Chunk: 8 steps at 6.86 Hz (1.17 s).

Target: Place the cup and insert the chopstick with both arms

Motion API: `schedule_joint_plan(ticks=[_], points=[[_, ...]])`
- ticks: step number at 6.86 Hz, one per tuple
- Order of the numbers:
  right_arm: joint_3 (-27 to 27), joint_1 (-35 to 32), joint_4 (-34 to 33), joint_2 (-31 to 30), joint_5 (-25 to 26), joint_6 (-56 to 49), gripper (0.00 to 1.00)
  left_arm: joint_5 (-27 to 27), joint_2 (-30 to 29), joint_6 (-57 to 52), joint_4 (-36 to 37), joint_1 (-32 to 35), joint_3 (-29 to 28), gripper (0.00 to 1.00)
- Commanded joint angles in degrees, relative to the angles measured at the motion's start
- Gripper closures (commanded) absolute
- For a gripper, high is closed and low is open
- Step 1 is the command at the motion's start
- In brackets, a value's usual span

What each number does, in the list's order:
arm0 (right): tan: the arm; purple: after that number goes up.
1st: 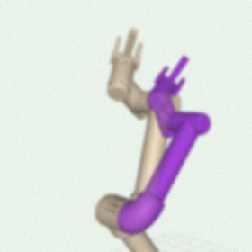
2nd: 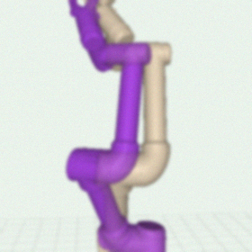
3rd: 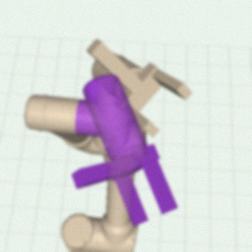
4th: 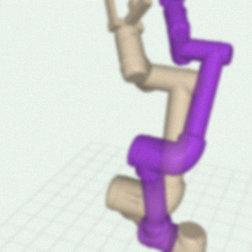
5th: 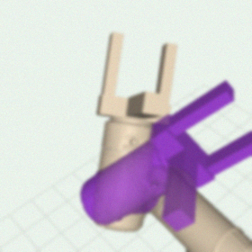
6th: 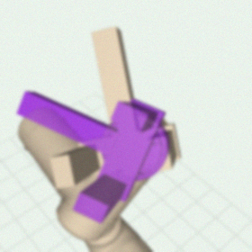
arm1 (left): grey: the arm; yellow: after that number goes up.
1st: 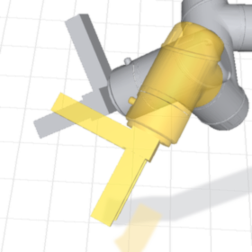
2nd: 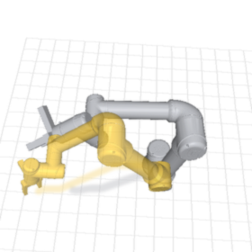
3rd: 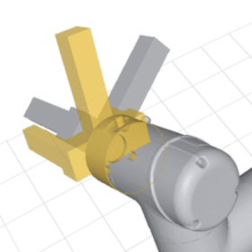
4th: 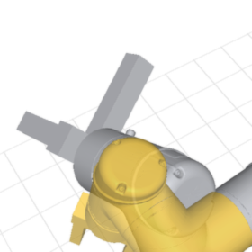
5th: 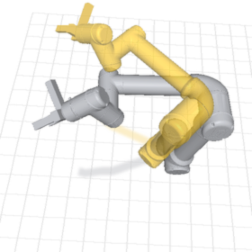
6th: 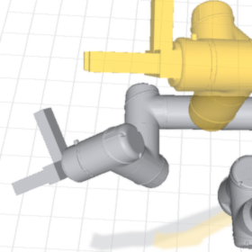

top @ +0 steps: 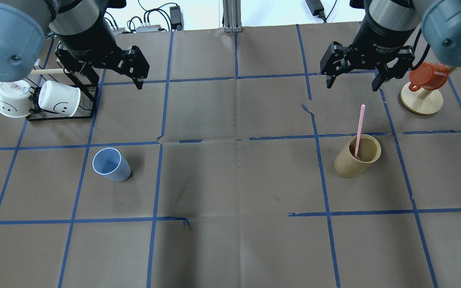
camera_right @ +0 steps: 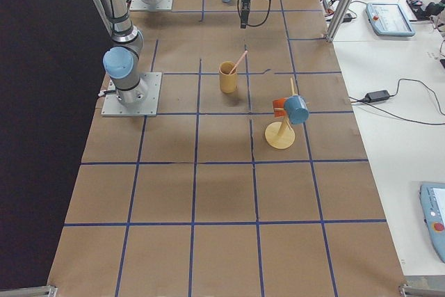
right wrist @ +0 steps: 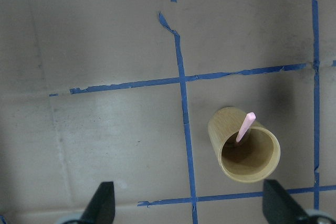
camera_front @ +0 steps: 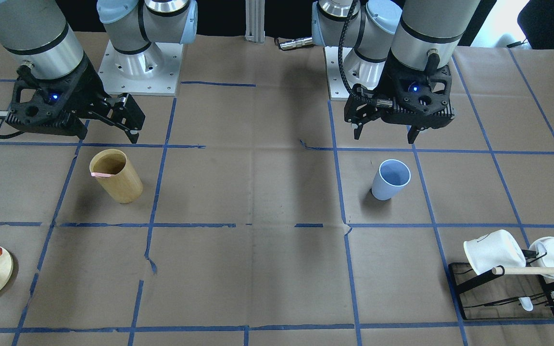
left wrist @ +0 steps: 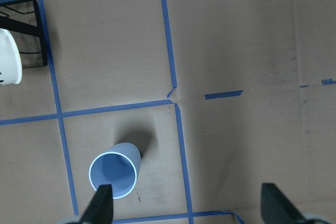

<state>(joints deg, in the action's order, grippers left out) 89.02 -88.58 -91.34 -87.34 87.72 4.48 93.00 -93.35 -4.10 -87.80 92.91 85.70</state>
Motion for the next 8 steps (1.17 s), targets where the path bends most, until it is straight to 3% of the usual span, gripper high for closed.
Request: schedule_joint_plan(ticks=[1,8], points=[[0.0,0.0,0.0,0.0,0.0,0.0,0.00,0.0,0.2,0.0,-0.1,-0.3,-0.2,0.00],[-0.2,0.0,-0.5,0.0,0.0,0.0,0.00,-1.9,2.4,7.0,-2.3,-1.4,1.0,0.00]])
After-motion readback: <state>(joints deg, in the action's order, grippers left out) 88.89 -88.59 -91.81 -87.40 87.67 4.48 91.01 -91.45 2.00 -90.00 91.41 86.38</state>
